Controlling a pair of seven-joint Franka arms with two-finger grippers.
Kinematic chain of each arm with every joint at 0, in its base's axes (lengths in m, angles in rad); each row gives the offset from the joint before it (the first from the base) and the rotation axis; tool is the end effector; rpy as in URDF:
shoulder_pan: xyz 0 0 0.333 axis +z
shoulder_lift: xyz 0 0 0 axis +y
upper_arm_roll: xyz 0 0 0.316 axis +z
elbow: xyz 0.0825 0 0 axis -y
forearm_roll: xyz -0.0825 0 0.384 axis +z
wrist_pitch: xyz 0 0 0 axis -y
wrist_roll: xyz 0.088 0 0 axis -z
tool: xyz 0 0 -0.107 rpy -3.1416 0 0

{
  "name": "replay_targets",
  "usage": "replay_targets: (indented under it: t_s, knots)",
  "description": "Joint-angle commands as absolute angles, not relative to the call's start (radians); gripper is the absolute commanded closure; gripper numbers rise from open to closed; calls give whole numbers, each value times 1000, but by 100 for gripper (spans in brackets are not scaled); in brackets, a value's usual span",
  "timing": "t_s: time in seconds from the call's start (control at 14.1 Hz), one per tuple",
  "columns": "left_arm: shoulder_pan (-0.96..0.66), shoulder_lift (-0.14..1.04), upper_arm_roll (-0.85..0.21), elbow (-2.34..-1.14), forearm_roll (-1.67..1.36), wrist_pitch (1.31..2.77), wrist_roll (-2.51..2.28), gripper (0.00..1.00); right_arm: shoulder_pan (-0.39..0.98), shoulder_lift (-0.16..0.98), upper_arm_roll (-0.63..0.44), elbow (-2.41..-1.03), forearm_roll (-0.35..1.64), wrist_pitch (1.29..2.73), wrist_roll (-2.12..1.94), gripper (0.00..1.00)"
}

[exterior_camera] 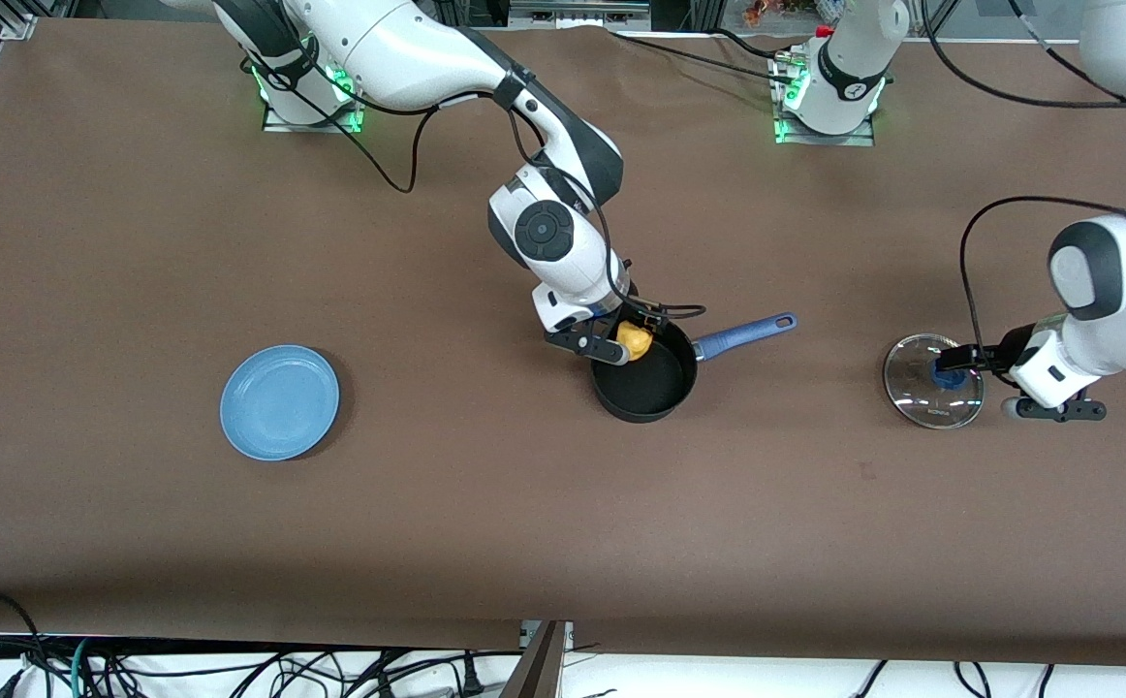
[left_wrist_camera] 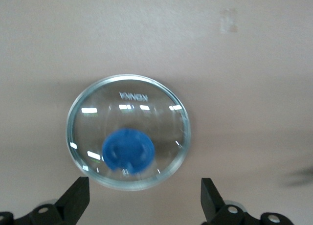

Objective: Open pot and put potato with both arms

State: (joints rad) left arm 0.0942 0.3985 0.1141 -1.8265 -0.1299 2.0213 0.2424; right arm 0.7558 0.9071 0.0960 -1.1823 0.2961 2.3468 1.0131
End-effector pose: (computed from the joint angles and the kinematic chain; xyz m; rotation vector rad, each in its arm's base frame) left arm 0.6074 0.1165 0.3030 3.0202 0.0451 -0.2728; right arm 0.5329 0.5792 0.2658 -2.6978 0.5319 0.1304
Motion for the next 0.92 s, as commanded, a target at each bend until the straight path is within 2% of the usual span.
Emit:
replay_targets:
  t_s: [0.0,0.14,0.43,0.57,0.71,0.85]
  knots:
    - [89,353,114,-1783,-141,1870,180,0,750,920,109,-1128,314,2339,1014,0]
    - [63,316,114,-1778,-141,1845,144,0,744,890,107,-1127,316,2312,1020,0]
    - [67,230,112,-1750,-152,1838,68,0,672,760,66,-1140,278,2124,991,0]
    - [61,181,110,-1714,-149,1801,48,0,669,678,-41,-1182,267,1992,944,0]
    - [60,161,52,-1652,-149,1720,55,0,669,605,-150,-1265,267,1880,777,0]
    - [35,158,25,-1609,-161,1704,55,0,669,517,-228,-1314,270,1751,660,0]
